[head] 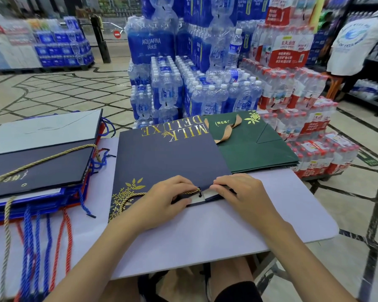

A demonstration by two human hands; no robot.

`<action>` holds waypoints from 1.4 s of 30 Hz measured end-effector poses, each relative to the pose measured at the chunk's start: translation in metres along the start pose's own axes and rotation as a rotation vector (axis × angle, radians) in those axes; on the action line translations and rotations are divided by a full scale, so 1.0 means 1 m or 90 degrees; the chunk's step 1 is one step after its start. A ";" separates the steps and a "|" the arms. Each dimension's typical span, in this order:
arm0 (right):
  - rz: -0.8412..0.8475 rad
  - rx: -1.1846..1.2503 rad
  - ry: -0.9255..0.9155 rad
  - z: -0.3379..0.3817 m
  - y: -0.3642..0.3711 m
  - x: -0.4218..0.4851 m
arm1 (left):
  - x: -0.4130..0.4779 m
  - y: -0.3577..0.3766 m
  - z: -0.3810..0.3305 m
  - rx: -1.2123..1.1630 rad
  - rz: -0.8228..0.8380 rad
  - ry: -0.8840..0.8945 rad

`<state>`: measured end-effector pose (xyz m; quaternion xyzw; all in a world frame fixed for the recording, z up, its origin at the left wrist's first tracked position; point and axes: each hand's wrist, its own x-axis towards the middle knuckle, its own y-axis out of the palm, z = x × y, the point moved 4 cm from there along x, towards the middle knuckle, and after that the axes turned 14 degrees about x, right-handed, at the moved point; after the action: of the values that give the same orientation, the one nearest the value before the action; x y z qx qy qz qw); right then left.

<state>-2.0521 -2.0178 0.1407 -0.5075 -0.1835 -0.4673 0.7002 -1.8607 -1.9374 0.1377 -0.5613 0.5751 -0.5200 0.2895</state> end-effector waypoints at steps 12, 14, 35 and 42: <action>-0.041 -0.229 -0.041 0.045 0.019 -0.016 | 0.004 0.005 0.003 -0.047 -0.043 -0.026; -0.010 -0.259 0.017 0.043 0.027 -0.014 | 0.004 0.004 0.004 -0.063 -0.037 -0.029; -0.031 -0.135 0.083 0.035 0.038 -0.011 | 0.006 0.009 0.007 -0.101 -0.021 -0.077; -0.066 -0.233 -0.028 0.046 0.021 -0.005 | 0.006 0.004 0.007 -0.127 -0.011 -0.074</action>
<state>-2.0265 -1.9740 0.1451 -0.6265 -0.1367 -0.5172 0.5668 -1.8571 -1.9459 0.1334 -0.6215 0.6014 -0.4290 0.2606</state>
